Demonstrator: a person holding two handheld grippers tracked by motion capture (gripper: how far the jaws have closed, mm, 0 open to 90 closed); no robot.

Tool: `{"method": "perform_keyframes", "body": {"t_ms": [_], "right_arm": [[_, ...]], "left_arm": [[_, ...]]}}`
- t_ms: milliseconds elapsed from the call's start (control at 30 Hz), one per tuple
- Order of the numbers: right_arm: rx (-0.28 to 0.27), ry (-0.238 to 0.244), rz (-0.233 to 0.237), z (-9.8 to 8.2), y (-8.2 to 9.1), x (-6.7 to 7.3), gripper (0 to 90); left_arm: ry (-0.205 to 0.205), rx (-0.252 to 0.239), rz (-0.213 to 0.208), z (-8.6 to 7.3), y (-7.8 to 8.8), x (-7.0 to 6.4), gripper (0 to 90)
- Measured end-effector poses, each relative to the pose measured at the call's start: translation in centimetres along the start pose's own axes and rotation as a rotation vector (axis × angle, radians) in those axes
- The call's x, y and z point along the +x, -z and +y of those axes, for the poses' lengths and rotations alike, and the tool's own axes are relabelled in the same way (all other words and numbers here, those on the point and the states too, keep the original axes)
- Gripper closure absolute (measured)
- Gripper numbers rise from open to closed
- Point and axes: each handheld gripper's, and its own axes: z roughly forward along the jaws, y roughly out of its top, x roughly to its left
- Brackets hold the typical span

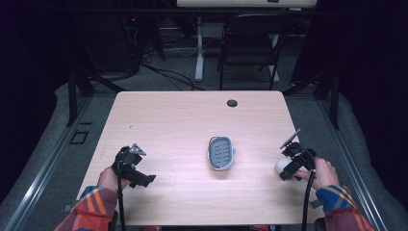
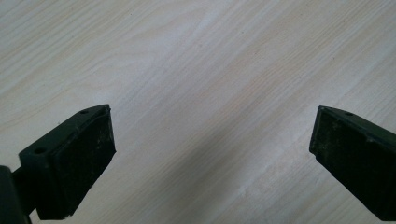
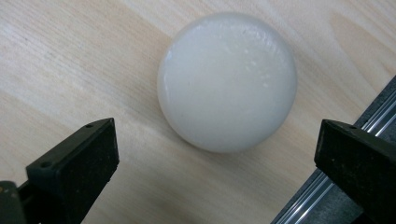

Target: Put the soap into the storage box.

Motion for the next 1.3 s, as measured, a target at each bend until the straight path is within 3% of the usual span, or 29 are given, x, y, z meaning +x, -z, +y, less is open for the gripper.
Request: {"method": "perform_keyframes", "body": {"t_ms": [100,133,200,233,367,400,433,500,533,600,667,700,733,800,900,967,1033,1067,1100,1233,1300], "right_arm": [[0.016,0.014,-0.004,0.4,0.0,-0.2,0.0],[-0.010,-0.005,0.001,0.4,-0.1,-0.1,0.0],[0.007,0.013,-0.006,0.8,0.0,-0.3,0.0],[-0.021,-0.009,0.008,0.8,-0.2,-0.2,0.0],[-0.026,-0.006,0.012,1.3,-0.5,-0.3,0.0],[-0.002,0.013,0.006,1.5,-0.4,-0.5,0.0],[-0.021,-0.007,0.013,1.5,-0.5,-0.4,1.0],[0.010,0.022,0.007,1.9,-0.4,-0.6,4.1],[-0.018,-0.002,0.018,1.8,-0.6,-0.5,5.0],[0.022,0.028,0.013,2.1,-0.5,-0.7,8.8],[-0.061,-0.038,0.034,1.9,-1.3,-0.4,10.8],[-0.007,-0.002,0.027,2.1,-1.0,-0.6,11.6],[-0.016,-0.015,0.028,2.1,-1.1,-0.6,12.8],[0.022,0.012,0.023,2.4,-0.9,-0.8,13.9],[0.024,0.007,0.030,2.5,-1.0,-0.7,14.2],[-0.008,-0.021,0.028,2.5,-1.5,-0.5,14.5],[0.024,-0.007,0.024,2.7,-1.5,-0.7,14.7],[0.010,-0.021,0.028,2.6,-1.7,-0.6,14.8],[0.052,0.006,0.018,2.9,-1.5,-0.9,16.3],[0.033,-0.022,0.023,2.8,-1.8,-0.9,17.9],[0.050,-0.012,0.023,2.8,-1.8,-0.9,19.7]], "left_arm": [[-0.002,0.001,0.000,0.0,0.0,0.0,0.3],[-0.002,0.001,0.000,0.0,0.0,0.0,0.3],[-0.002,0.002,-0.001,0.0,0.0,0.0,0.3],[-0.003,0.002,-0.001,0.0,0.0,0.0,0.3],[-0.003,0.001,-0.001,0.0,0.0,0.0,0.3],[-0.004,0.001,-0.001,0.0,0.0,0.0,0.3],[-0.004,0.002,-0.002,0.0,0.0,0.0,0.3],[-0.004,0.002,-0.002,0.0,0.0,0.0,0.3],[-0.005,0.001,-0.003,0.0,0.0,0.0,0.3],[-0.004,0.002,-0.004,0.0,0.0,0.0,0.3],[-0.007,0.002,-0.005,0.0,0.0,0.0,0.3],[-0.007,0.002,-0.006,0.0,0.0,0.0,0.3],[-0.006,0.002,-0.006,0.0,0.0,0.0,0.3],[-0.007,0.002,-0.007,0.0,0.0,0.0,0.3],[-0.007,0.002,-0.007,0.1,0.0,0.0,0.3],[-0.007,0.004,-0.007,0.1,0.0,0.0,0.3],[-0.006,0.003,-0.008,0.1,0.0,0.0,0.3],[-0.007,0.003,-0.008,0.1,0.0,0.0,0.3],[-0.007,0.003,-0.010,0.1,0.0,0.0,0.3],[-0.008,0.002,-0.011,0.1,0.0,0.0,0.3],[-0.008,0.002,-0.012,0.1,0.0,0.0,0.3]]}}
